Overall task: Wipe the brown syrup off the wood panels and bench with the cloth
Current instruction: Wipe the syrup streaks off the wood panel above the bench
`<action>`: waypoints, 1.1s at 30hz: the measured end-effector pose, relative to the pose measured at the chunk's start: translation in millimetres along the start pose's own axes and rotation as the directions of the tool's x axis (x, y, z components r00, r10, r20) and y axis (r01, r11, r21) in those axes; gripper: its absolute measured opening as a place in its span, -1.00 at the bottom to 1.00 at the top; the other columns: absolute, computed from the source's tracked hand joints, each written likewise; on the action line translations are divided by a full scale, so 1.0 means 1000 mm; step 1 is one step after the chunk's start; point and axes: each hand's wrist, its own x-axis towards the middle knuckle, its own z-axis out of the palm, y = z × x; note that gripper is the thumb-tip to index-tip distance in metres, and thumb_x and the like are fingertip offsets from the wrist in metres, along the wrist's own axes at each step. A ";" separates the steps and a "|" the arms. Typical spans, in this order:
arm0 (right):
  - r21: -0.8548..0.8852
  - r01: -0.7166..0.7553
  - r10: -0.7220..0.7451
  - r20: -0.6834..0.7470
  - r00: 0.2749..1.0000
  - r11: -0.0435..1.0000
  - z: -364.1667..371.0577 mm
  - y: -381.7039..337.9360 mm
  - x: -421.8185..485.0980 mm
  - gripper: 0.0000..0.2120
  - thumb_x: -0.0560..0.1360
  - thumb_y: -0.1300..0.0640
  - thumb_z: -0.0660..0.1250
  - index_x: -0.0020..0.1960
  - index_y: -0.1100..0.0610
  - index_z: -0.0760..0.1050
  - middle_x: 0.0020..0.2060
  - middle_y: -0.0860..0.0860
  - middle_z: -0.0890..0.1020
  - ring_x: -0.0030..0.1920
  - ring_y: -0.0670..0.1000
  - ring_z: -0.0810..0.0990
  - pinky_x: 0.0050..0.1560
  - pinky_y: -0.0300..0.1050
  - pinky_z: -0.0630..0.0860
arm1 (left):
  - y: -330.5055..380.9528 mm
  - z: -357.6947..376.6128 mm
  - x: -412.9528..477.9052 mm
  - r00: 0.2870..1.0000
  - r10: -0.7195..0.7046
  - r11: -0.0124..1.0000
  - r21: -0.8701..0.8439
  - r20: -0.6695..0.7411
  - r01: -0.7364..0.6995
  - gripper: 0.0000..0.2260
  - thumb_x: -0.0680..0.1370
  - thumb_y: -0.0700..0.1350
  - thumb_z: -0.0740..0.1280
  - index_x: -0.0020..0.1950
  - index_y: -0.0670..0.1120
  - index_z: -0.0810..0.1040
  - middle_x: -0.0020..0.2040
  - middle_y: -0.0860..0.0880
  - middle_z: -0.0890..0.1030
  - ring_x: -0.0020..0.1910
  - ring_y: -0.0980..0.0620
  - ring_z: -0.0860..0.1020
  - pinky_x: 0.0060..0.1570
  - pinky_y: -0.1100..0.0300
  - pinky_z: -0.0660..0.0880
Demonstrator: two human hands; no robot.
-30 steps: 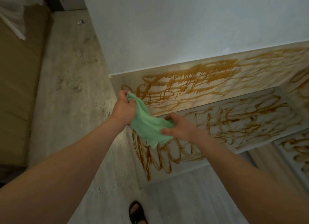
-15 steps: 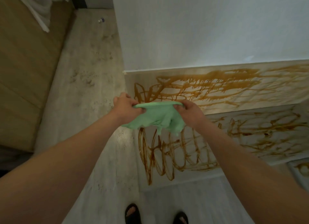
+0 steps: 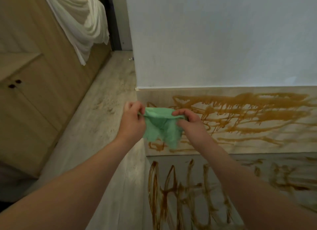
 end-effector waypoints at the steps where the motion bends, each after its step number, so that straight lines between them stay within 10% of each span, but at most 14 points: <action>1: -0.110 0.078 -0.078 -0.001 0.997 0.991 0.003 0.006 0.008 -0.70 0.52 0.29 0.31 0.16 -0.02 0.59 0.16 -0.04 0.57 0.08 0.17 0.63 0.10 0.14 0.65 | -0.010 0.007 0.003 0.995 0.096 0.995 0.036 -0.002 -0.096 -0.75 0.53 -0.41 0.22 -0.07 -0.04 0.44 0.05 -0.08 0.41 -0.11 0.27 0.42 -0.15 0.50 0.33; 6: -0.691 0.499 -0.600 0.117 0.791 0.524 0.020 0.043 0.057 -0.37 0.51 0.14 0.44 0.51 0.16 0.30 0.34 0.09 0.28 0.26 0.07 0.42 0.29 -0.11 0.44 | -0.056 0.037 0.027 0.884 0.464 0.823 0.346 0.049 -0.451 -0.65 0.53 -0.10 0.38 0.28 -0.16 0.50 0.25 -0.03 0.32 0.06 0.08 0.45 0.06 0.33 0.50; 9: -0.937 0.349 -0.842 0.186 0.506 0.003 0.021 0.072 0.091 -0.41 0.52 0.07 0.45 0.49 0.22 0.42 0.38 0.21 0.37 0.31 0.25 0.37 0.35 0.22 0.40 | -0.083 0.054 0.045 0.760 0.649 0.487 0.750 0.032 -0.447 -0.51 0.55 0.01 0.33 0.40 -0.24 0.48 0.30 -0.18 0.42 0.26 -0.20 0.41 0.34 -0.15 0.43; 11: -0.970 0.220 -0.896 0.186 0.404 -0.102 0.018 0.082 0.102 -0.46 0.52 0.04 0.46 0.46 0.17 0.49 0.34 0.18 0.42 0.26 0.25 0.37 0.28 0.21 0.33 | -0.093 0.062 0.050 0.724 0.690 0.356 0.857 0.028 -0.373 -0.50 0.55 -0.04 0.37 0.43 -0.22 0.46 0.35 -0.16 0.41 0.32 -0.23 0.37 0.39 -0.27 0.28; 18: -0.953 0.302 -0.859 0.162 0.486 -0.009 0.024 0.102 0.098 -0.51 0.58 0.24 0.38 0.48 0.18 0.37 0.15 0.14 0.45 0.03 0.16 0.53 -0.25 -0.04 0.51 | -0.095 0.065 0.048 0.729 0.683 0.415 0.794 0.051 -0.444 -0.62 0.54 -0.20 0.25 0.36 -0.19 0.44 0.14 -0.21 0.47 0.07 -0.22 0.50 -0.07 -0.08 0.51; 26: -0.886 0.408 -0.878 0.003 0.478 0.219 0.041 0.091 0.108 -0.58 0.62 0.28 0.22 0.47 0.12 0.37 0.22 0.20 0.46 0.03 0.23 0.54 -0.07 -0.04 0.43 | -0.086 0.078 0.054 0.740 0.665 0.641 0.588 -0.103 -0.494 -0.52 0.62 -0.08 0.33 0.51 -0.09 0.31 0.26 -0.18 0.38 0.06 -0.12 0.52 -0.01 -0.02 0.60; 30: -0.905 0.409 -0.912 0.063 0.405 0.119 0.043 0.100 0.123 -0.73 0.58 0.30 0.28 0.26 0.18 0.52 0.04 0.19 0.49 -0.13 0.13 0.46 -0.16 -0.08 0.35 | -0.101 0.088 0.059 0.711 0.687 0.639 0.590 -0.150 -0.494 -0.64 0.60 -0.14 0.32 0.39 -0.12 0.44 0.15 -0.18 0.44 -0.02 -0.14 0.50 -0.15 0.05 0.46; 33: -0.904 0.419 -0.848 0.160 0.506 0.079 0.051 0.143 0.127 -0.74 0.56 0.19 0.33 0.24 0.13 0.50 0.01 0.11 0.47 -0.20 0.08 0.44 -0.24 -0.05 0.44 | -0.143 0.116 0.048 0.746 0.663 0.620 0.598 -0.054 -0.508 -0.67 0.56 -0.16 0.36 0.31 -0.15 0.50 0.13 -0.20 0.50 -0.04 -0.20 0.54 -0.26 0.04 0.41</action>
